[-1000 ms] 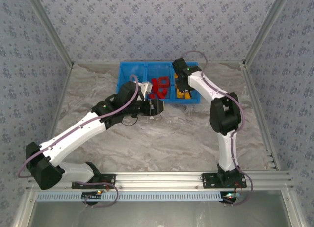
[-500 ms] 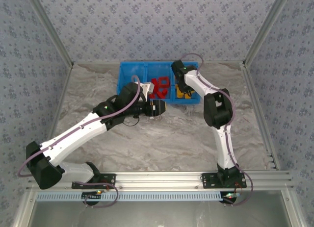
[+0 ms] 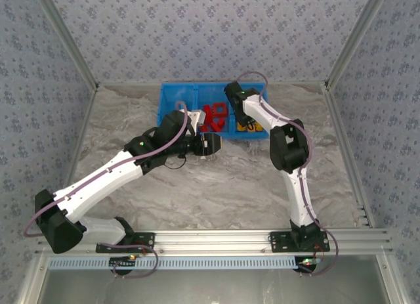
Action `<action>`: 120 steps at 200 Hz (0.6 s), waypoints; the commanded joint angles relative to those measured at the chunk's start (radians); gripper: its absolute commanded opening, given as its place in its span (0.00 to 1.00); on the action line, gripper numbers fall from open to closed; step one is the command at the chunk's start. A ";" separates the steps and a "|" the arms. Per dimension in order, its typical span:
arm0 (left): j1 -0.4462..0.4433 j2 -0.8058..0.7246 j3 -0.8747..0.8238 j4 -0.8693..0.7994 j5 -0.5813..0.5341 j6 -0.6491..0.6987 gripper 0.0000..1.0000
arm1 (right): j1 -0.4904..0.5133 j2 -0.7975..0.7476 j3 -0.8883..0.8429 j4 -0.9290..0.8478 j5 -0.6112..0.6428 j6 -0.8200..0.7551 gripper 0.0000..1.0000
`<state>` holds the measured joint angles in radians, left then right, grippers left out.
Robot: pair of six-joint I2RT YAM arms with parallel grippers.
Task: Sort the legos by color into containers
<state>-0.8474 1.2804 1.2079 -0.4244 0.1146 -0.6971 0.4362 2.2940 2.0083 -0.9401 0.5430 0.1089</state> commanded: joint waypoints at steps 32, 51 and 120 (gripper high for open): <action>-0.009 -0.078 0.022 -0.080 -0.086 0.019 0.64 | 0.036 -0.305 -0.080 0.029 -0.005 0.055 0.51; -0.005 -0.109 0.008 -0.117 -0.096 0.018 0.64 | 0.044 -0.452 -0.221 0.084 -0.032 0.072 0.51; 0.036 -0.313 -0.100 -0.290 -0.149 0.010 0.66 | 0.047 -1.175 -0.900 0.174 -0.155 0.207 0.61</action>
<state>-0.8383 1.0412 1.1427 -0.6071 0.0116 -0.6968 0.4824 1.3048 1.2797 -0.7708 0.4671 0.2317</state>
